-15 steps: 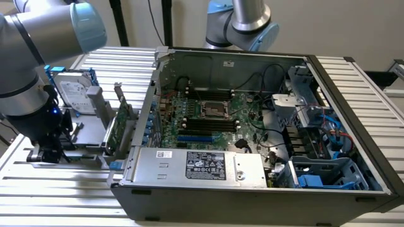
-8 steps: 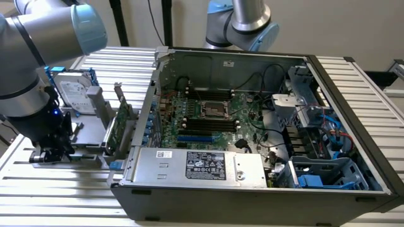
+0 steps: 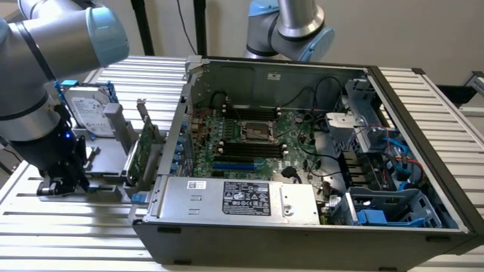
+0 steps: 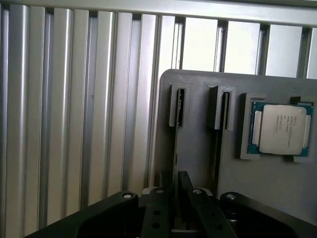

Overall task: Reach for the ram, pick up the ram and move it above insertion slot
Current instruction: 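Pick up the ram and move it above insertion slot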

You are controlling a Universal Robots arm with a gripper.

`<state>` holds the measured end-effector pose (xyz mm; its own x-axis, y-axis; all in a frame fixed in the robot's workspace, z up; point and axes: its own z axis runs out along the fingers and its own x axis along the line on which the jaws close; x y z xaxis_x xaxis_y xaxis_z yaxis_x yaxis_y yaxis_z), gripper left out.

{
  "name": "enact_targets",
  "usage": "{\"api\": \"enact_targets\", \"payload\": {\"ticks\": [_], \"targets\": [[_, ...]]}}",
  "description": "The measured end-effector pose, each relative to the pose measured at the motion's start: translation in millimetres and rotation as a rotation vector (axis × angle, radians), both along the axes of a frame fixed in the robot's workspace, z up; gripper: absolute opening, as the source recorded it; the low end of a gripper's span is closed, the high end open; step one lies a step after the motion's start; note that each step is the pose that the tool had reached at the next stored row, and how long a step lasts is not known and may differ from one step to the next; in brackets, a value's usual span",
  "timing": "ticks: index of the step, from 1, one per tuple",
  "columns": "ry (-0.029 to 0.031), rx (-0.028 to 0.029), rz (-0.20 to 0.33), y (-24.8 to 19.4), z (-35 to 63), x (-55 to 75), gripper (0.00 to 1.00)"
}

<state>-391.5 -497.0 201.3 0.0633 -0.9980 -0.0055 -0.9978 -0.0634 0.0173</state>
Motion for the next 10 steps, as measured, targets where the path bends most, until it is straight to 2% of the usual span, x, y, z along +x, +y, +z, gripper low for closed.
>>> {"api": "enact_targets", "payload": {"ticks": [2, 4, 10], "targets": [[0.0000, 0.0000, 0.000, 0.0, -0.3, 0.1, 0.21], [0.0001, -0.0001, 0.000, 0.0, -0.3, 0.1, 0.13], [0.0000, 0.0000, 0.000, 0.0, -0.4, 0.1, 0.13]]}}
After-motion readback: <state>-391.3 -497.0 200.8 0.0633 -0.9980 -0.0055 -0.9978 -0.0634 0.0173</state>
